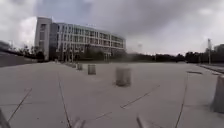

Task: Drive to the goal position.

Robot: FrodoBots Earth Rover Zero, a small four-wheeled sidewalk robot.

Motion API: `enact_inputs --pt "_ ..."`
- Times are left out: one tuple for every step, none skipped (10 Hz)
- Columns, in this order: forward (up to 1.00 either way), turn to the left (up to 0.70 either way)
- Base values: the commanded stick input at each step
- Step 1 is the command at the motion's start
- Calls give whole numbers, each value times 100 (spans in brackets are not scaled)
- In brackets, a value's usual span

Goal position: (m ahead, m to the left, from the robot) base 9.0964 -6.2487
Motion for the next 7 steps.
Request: enact_inputs --pt "70 -10" --pt "70 0" --pt "70 0" --pt "70 0" --pt "70 0" --pt "70 0" --pt "70 0"
